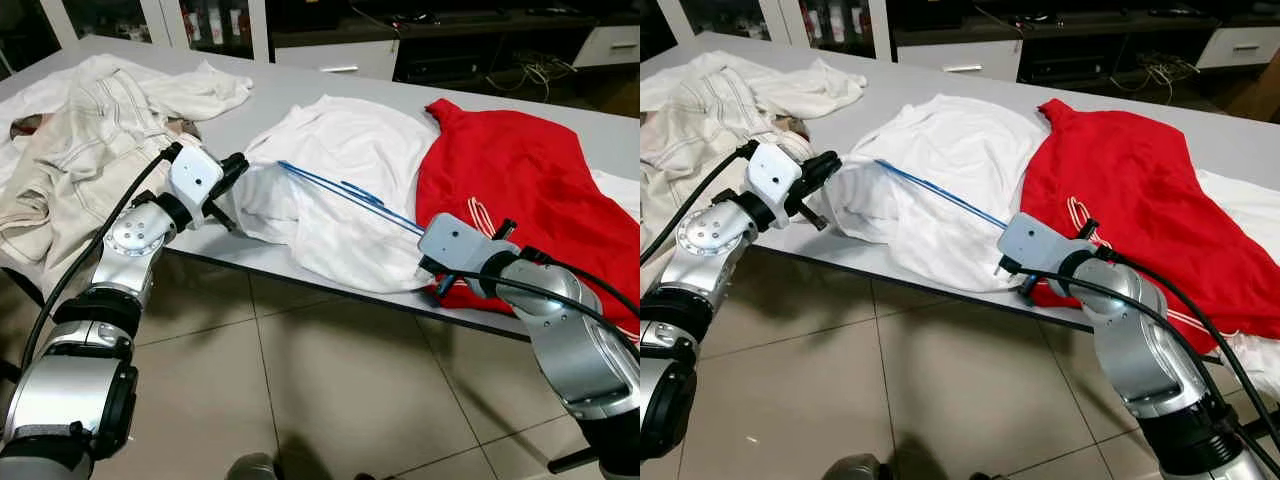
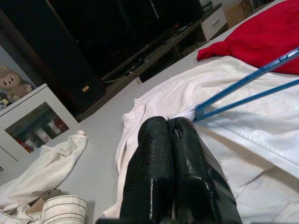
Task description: Hang hanger
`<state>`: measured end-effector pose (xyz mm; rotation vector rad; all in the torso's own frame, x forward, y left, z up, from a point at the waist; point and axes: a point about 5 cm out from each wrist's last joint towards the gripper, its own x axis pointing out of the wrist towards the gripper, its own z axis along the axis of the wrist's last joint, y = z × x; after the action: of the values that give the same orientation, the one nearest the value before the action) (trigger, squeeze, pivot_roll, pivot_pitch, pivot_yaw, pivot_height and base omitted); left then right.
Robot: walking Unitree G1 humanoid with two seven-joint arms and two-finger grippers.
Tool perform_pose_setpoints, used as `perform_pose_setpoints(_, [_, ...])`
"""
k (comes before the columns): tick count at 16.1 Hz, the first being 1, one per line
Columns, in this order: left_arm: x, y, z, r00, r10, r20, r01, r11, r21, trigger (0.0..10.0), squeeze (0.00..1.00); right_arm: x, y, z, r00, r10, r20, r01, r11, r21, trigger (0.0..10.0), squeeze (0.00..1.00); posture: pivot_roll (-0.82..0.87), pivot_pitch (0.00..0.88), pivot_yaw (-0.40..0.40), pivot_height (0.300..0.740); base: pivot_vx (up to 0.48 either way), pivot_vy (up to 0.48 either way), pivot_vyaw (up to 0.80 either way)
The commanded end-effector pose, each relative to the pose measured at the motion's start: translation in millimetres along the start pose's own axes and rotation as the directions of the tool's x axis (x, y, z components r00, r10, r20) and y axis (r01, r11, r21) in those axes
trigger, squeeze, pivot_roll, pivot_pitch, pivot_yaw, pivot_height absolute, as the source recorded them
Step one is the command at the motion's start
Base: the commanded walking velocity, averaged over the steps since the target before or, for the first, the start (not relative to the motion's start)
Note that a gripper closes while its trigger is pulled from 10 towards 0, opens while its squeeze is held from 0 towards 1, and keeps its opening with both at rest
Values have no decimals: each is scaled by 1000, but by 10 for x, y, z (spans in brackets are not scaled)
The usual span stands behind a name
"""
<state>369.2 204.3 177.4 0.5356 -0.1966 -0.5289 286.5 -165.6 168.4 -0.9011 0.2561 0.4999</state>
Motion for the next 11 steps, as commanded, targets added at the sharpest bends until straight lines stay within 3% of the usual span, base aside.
perform_pose_setpoints(1, [-6,-11,5,1000,-5,8,5,1000,3,10000,0,-50,-25,71,999,18,46,-19,1000,8,10000,0,47,33,6,740,0,0,0])
perform_pose_setpoints(4, [-16,-11,-8,1000,-5,5,5,1000,-1,10000,0,-133,18,70,994,78,79,-81,996,31,10000,0,47,33,6,740,0,0,0])
perform_pose_setpoints(6, [-13,-18,-7,1000,-14,8,14,1000,-9,7608,0,-314,28,-8,983,149,110,-156,986,59,10000,0,34,36,13,740,0,0,0])
perform_pose_setpoints(7, [-10,-18,-7,1000,-16,7,16,1000,-10,7176,0,-356,35,-20,978,167,121,-176,982,67,10000,0,30,35,15,740,0,0,0])
perform_pose_setpoints(8, [-3,-25,-5,1000,-20,7,21,1000,-13,4667,0,-400,25,-15,976,169,139,-182,979,90,10000,0,29,35,16,740,0,0,0])
perform_pose_setpoints(10, [10,-32,2,1000,-28,9,28,999,-17,706,0,-448,22,-10,970,185,156,-202,974,99,10000,0,22,35,22,740,0,0,0])
perform_pose_setpoints(11, [16,-38,6,999,-35,11,35,999,-20,0,0,-482,22,-10,967,195,165,-213,972,102,10000,0,20,35,24,740,0,0,0])
